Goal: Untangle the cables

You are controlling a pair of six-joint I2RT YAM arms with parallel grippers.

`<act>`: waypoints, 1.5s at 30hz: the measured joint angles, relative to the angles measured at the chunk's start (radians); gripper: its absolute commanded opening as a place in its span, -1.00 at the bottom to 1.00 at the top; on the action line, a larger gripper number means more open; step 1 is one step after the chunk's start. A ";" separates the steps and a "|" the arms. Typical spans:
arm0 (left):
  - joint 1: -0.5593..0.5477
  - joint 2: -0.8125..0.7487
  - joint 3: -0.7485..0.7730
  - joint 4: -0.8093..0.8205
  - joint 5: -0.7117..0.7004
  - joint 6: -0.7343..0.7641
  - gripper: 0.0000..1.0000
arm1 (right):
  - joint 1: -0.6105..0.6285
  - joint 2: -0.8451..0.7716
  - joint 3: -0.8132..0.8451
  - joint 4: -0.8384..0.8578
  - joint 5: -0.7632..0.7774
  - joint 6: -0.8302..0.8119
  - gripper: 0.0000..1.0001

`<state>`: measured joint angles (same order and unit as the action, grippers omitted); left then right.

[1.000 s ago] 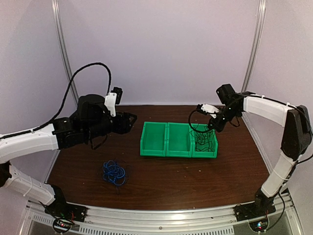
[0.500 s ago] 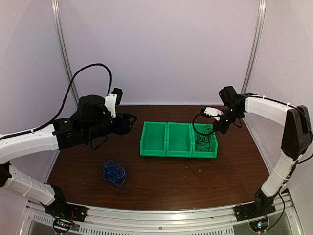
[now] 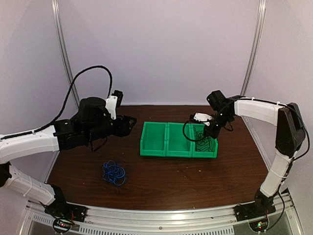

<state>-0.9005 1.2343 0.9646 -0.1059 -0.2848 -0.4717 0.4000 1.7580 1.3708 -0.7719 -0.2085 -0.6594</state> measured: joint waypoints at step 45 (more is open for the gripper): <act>0.046 -0.418 -0.468 -0.286 -0.008 -0.430 0.16 | 0.618 0.507 0.669 0.199 -0.438 0.429 -0.08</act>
<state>-0.8543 0.8158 0.4961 -0.3916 -0.2924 -0.9012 1.0183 2.2646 2.0396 -0.5728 -0.6460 -0.2302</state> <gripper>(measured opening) 0.590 0.453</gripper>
